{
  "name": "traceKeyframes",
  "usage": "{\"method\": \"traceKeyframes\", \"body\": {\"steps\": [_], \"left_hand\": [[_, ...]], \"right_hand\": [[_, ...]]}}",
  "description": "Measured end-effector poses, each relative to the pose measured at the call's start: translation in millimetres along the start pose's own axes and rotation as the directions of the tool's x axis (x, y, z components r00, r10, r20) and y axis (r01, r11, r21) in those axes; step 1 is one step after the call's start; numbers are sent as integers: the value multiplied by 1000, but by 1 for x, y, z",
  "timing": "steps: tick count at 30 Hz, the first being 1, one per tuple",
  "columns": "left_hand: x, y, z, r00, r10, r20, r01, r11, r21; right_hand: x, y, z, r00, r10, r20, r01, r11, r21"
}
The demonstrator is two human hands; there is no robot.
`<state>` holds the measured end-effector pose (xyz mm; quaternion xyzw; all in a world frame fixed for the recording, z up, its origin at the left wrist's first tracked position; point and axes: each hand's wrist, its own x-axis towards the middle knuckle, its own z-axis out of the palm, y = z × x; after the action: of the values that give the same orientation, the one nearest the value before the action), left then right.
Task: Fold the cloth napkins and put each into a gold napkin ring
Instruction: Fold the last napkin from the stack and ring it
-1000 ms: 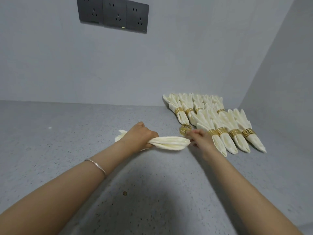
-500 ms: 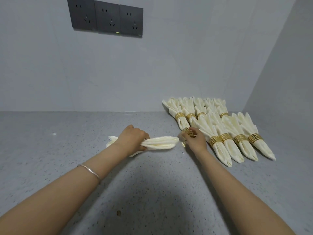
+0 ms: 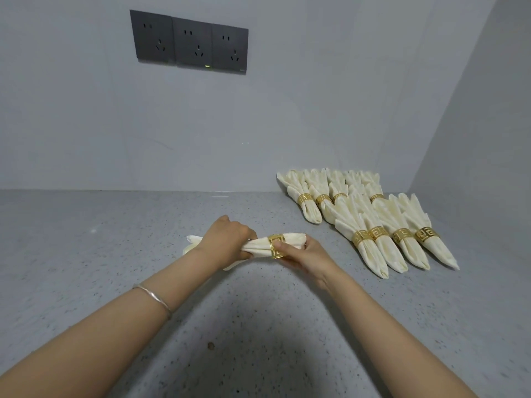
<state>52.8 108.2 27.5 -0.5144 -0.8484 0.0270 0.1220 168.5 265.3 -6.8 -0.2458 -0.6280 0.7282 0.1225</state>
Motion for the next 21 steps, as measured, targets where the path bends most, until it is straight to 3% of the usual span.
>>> {"method": "traceKeyframes", "body": {"steps": [6, 14, 21], "left_hand": [[-16, -7, 4, 993, -7, 114, 11, 999, -38], [-17, 16, 8, 983, 87, 162, -5, 894, -448], [-20, -1, -1, 960, 95, 262, 45, 875, -483]], "right_hand": [[-12, 5, -9, 1000, -20, -6, 20, 994, -108], [-29, 12, 7, 988, -151, -26, 147, 982, -119], [-40, 13, -12, 986, -141, -83, 134, 987, -91]]}}
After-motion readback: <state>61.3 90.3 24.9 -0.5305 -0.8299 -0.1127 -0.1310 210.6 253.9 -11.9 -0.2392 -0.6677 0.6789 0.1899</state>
